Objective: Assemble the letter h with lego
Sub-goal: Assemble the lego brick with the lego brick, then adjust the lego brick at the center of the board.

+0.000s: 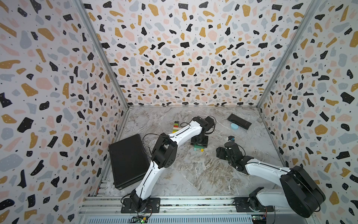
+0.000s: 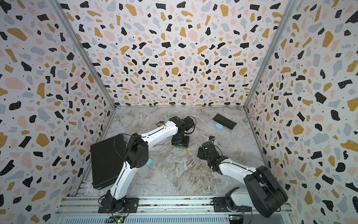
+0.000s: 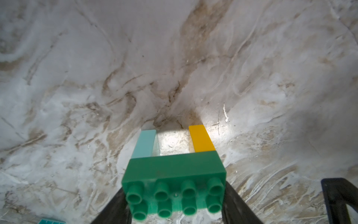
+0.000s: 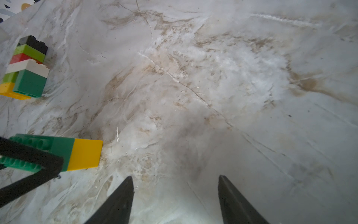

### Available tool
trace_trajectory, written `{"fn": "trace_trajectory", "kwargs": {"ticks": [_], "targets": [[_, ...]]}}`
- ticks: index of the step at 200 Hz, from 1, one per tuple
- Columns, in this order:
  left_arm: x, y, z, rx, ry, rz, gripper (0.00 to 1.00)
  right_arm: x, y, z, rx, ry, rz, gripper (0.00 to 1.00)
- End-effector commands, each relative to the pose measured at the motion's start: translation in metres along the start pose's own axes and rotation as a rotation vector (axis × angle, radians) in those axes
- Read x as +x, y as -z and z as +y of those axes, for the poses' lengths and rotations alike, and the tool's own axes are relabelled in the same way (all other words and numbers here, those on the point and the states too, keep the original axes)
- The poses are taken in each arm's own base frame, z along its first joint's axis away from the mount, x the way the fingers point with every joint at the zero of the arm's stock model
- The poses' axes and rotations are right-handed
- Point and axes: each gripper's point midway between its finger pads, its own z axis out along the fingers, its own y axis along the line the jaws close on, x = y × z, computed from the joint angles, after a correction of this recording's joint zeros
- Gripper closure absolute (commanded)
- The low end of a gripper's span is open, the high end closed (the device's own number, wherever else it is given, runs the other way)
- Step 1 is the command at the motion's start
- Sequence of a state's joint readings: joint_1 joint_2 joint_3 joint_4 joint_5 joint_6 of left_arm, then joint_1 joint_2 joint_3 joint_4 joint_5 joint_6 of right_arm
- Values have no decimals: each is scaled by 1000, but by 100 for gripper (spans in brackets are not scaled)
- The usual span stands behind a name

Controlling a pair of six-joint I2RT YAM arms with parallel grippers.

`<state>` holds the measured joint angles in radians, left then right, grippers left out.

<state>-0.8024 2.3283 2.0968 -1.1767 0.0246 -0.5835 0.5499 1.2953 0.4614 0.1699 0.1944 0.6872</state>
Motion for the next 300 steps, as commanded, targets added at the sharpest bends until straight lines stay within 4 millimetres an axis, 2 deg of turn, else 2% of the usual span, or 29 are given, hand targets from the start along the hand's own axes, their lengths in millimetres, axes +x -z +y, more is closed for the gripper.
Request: {"fn": "trace_trajectory", "kwargs": {"ticks": [1,18,30,52,70,130,161,177,193,221,242,262,279,300], "targets": [[15,-27,6,-51,-15,75,64,-14,4,6,-10,4,-32,30],[11,-20,7,-46,-4,53,59,-13,4,7,-13,5,-29,30],[8,-14,5,-30,7,35,49,-13,4,7,-14,5,-28,29],[2,-3,1,-5,18,2,40,-12,4,7,-14,9,-26,29],[-2,7,-2,11,20,-24,38,-13,4,8,-16,11,-30,29],[-13,43,-3,32,31,-117,0,-13,4,9,-24,19,-28,29],[-11,71,2,40,34,-180,1,-13,4,9,-27,25,-27,28],[-7,92,18,17,51,-239,1,-14,5,10,-29,27,-31,28],[0,105,45,14,120,-276,1,-15,6,11,-38,27,-37,28],[30,102,101,101,317,-266,1,-17,8,22,-109,34,-55,29],[59,98,139,129,441,-265,1,-24,21,44,-212,87,-116,32],[84,101,162,142,497,-257,1,-24,34,66,-276,175,-168,32],[102,111,172,150,497,-265,1,-13,38,91,-365,262,-141,32],[122,128,185,124,473,-291,1,10,45,128,-507,361,-67,32]]}}
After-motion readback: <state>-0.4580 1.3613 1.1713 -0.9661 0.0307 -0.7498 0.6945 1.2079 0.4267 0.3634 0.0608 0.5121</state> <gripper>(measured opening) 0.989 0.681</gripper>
